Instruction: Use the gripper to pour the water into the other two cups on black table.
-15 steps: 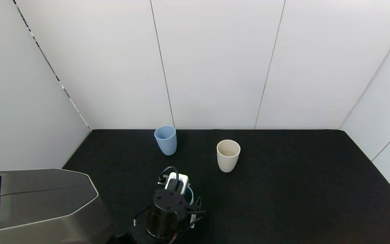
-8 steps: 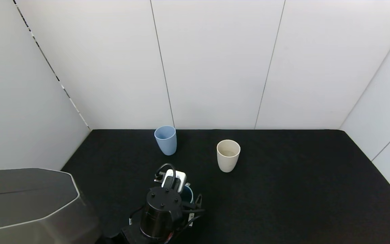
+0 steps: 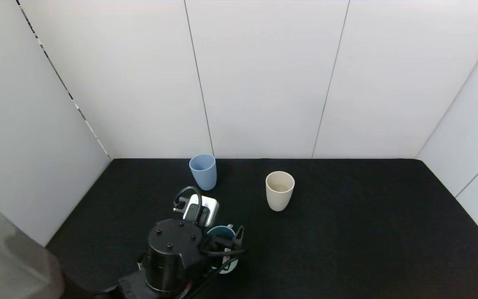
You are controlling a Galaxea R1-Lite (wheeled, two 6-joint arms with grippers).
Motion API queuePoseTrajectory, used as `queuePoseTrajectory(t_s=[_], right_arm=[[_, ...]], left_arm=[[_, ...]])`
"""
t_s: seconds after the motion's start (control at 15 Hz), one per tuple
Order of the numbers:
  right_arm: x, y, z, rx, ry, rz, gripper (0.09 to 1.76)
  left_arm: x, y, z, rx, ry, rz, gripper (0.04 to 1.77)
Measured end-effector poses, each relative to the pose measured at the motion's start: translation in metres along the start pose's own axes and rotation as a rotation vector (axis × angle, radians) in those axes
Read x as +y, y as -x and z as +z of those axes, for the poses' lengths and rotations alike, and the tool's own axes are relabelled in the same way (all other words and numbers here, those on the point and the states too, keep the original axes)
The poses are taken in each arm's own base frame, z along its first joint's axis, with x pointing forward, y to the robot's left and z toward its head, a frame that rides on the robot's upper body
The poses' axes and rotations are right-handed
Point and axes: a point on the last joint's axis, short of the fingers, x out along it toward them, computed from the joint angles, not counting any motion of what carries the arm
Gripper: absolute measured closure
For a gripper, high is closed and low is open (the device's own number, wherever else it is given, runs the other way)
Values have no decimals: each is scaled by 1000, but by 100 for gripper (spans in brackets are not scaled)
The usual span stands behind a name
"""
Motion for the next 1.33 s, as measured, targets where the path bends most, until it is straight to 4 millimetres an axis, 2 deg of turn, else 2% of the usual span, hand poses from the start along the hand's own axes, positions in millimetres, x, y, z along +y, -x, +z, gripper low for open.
queuePoseTrajectory(t_s=[0.27,0.6,1.0,1.33], right_arm=[[0,0,0,0,0,0,14],[0,0,0,0,0,0,14],[0,0,0,0,0,0,14],[0,0,0,0,0,0,14]], left_arm=[[13,23,26,-75,-18,32,12],[36,67,52,-89,-58,72,11],[63,123,65,-109,-55,138,10],[90,143,65,-127,-51,231,10]])
